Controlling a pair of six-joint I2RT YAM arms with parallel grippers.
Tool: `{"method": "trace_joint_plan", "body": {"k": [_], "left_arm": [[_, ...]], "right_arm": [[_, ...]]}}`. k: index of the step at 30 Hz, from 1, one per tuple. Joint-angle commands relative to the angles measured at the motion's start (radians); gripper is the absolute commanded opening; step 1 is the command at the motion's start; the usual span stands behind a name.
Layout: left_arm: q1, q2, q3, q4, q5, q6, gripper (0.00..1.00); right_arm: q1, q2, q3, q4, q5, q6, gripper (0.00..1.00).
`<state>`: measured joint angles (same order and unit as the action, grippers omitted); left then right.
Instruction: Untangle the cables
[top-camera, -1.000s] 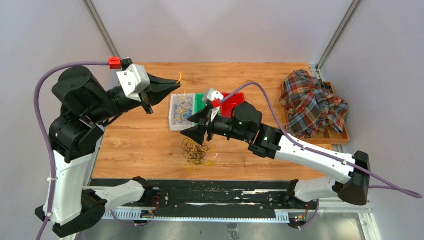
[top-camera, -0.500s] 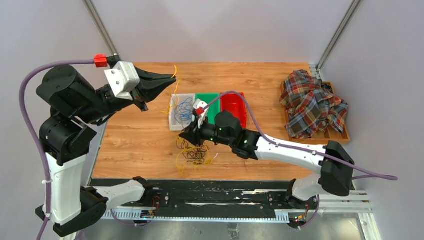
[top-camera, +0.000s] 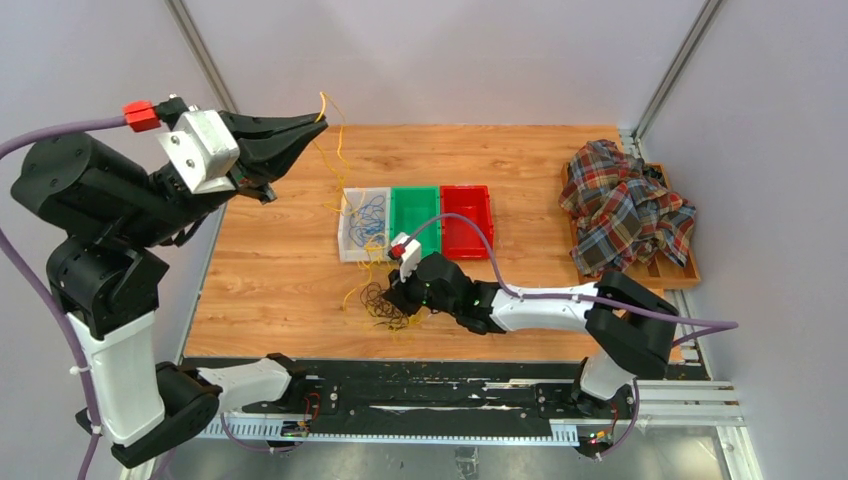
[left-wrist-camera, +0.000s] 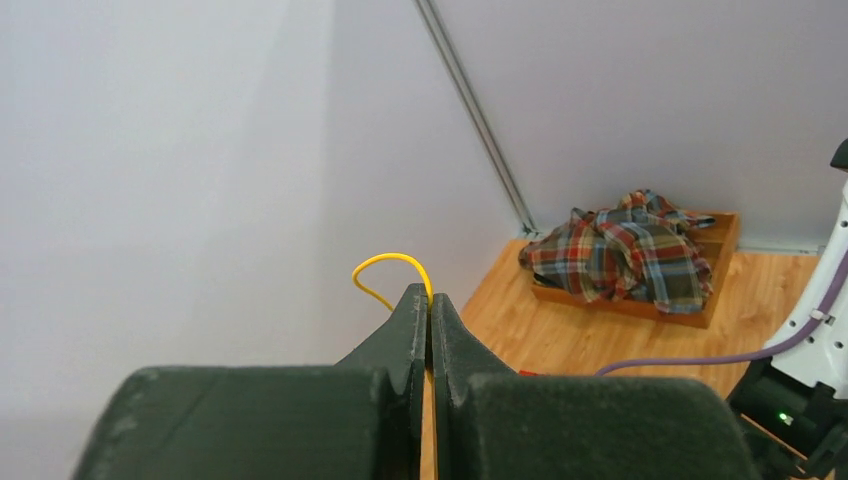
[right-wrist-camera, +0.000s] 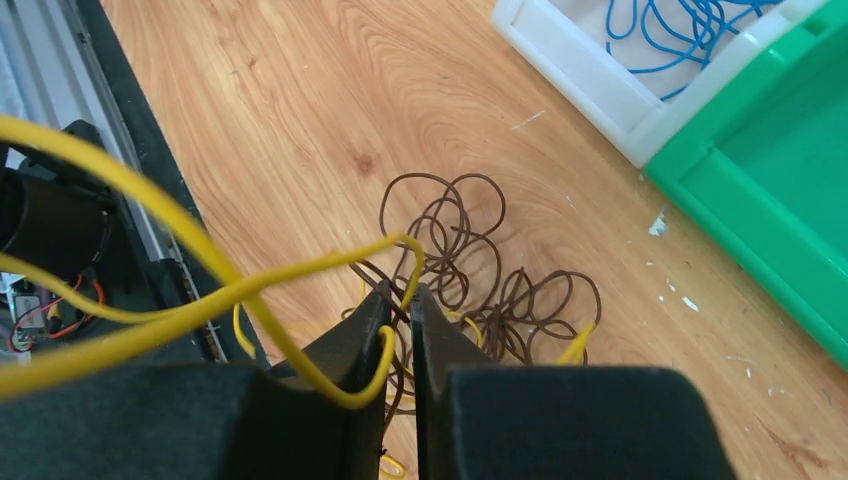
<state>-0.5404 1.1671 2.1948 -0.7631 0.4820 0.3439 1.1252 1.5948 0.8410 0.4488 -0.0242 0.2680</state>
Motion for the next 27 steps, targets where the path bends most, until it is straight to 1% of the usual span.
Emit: {"method": "trace_joint_plan", "body": {"k": [1,2,3,6,7,9,12,15,18,22,24,27], "left_arm": [[-0.006,-0.010,0.013,0.043,-0.032,0.028,0.00],[-0.006,-0.016,0.000,0.043,-0.033,0.032,0.00],[-0.006,-0.022,-0.015,0.043,-0.033,0.034,0.00],[-0.006,-0.043,-0.072,0.043,-0.027,0.035,0.00],[-0.006,-0.049,-0.092,0.043,-0.024,0.035,0.00],[-0.006,-0.063,-0.129,0.042,-0.019,0.033,0.00],[-0.006,-0.071,-0.169,0.042,-0.013,0.025,0.01],[-0.006,-0.074,-0.194,0.043,-0.006,0.014,0.00],[-0.006,-0.073,-0.201,0.043,0.000,0.003,0.01],[-0.006,-0.066,-0.192,0.044,0.011,-0.019,0.00],[-0.006,-0.063,-0.186,0.043,0.015,-0.028,0.00],[-0.006,-0.059,-0.172,0.042,0.021,-0.040,0.00]], "right_arm": [[0.009,-0.038,-0.034,0.058,0.060,0.030,0.15],[0.008,-0.066,-0.042,0.051,0.068,0.028,0.17],[0.007,-0.100,-0.048,0.034,0.075,0.022,0.22],[0.004,-0.232,-0.047,-0.027,0.094,-0.015,0.45],[0.004,-0.276,-0.038,-0.048,0.095,-0.032,0.50],[0.004,-0.351,-0.003,-0.100,0.087,-0.067,0.58],[0.005,-0.423,0.071,-0.177,0.038,-0.113,0.66],[0.005,-0.462,0.135,-0.200,-0.024,-0.140,0.69],[0.006,-0.466,0.198,-0.202,-0.072,-0.153,0.70],[0.005,-0.394,0.299,-0.216,-0.108,-0.180,0.70],[0.004,-0.347,0.357,-0.235,-0.093,-0.188,0.70],[-0.001,-0.276,0.419,-0.261,-0.062,-0.203,0.66]]}}
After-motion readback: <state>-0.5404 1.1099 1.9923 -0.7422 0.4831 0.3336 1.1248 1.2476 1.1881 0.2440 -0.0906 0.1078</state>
